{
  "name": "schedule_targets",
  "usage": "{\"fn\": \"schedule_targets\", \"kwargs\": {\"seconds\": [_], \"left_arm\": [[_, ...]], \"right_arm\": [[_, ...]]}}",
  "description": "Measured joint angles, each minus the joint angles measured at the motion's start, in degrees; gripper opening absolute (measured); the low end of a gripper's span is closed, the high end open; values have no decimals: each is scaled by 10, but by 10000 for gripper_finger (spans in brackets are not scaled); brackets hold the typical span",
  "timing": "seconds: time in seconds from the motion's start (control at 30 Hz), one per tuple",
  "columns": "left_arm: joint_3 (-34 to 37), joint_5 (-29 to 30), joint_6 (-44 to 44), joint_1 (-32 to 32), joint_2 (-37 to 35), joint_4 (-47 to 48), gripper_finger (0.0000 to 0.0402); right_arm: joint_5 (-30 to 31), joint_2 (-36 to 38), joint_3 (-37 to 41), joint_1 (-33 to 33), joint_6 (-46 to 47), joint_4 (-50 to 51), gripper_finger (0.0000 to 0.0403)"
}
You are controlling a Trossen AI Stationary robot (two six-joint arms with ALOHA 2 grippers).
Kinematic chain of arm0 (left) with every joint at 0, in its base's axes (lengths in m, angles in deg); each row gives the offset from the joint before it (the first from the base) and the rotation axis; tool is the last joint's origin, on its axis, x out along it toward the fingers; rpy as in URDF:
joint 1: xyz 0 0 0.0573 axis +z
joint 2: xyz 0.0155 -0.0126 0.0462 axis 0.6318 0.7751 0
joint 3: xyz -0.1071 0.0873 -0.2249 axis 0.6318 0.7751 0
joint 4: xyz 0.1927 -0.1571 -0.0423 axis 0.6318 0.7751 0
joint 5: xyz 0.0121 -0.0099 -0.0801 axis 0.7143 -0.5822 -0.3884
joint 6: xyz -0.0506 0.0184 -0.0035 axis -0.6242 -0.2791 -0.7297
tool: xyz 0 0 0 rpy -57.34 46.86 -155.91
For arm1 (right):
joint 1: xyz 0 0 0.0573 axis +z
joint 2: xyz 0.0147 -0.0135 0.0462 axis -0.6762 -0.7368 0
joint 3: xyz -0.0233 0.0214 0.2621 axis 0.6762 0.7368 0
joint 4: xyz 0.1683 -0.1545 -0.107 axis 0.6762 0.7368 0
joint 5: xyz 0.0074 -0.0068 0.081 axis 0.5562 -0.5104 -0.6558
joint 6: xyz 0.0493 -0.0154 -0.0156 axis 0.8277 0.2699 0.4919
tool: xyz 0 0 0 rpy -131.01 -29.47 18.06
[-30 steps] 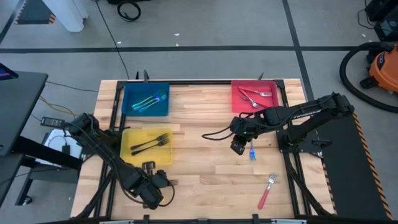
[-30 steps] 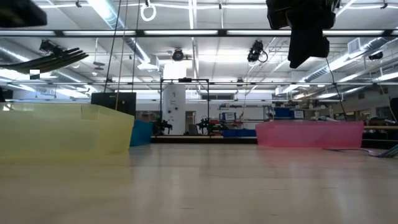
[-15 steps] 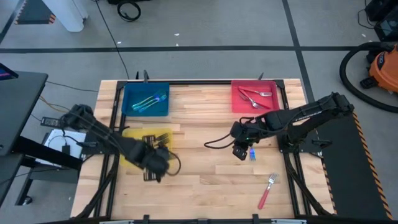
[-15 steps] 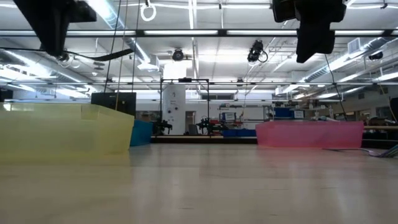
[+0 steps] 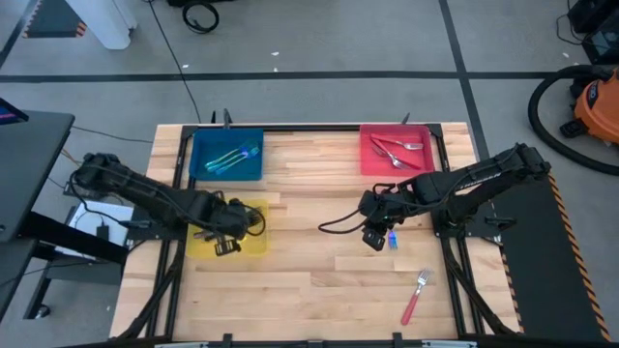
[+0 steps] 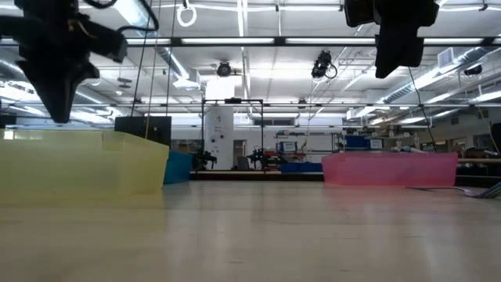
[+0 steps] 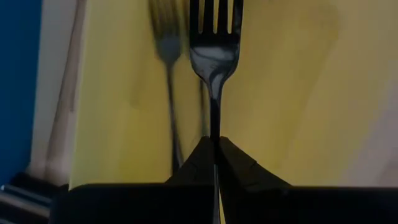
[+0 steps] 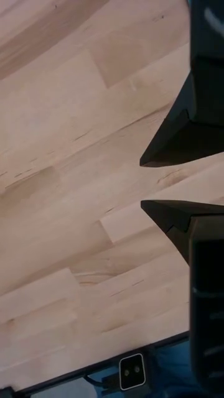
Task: Sort silverware by color (type)
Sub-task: Put the black fork into the yellow bin, then put the blue fork into the blue bin
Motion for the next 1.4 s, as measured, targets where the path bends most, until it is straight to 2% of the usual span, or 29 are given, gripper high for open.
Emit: {"fn": "schedule_targets", "kwargs": {"seconds": [0.17,0.43,0.87,1.17,1.4], "left_arm": [[32,-4,20,26,-4,-16,6],[90,-20,67,72,-4,-103,6],[163,-24,115,139,-4,-163,11],[166,-23,142,189,-4,-177,60],[161,-23,146,209,-3,-183,102]], "right_arm": [[-1,0,0,0,13,1,104],[-11,0,0,0,13,3,104],[-9,0,0,0,13,4,104],[-7,0,0,0,16,4,104],[10,0,0,1,101,56,104]]}}
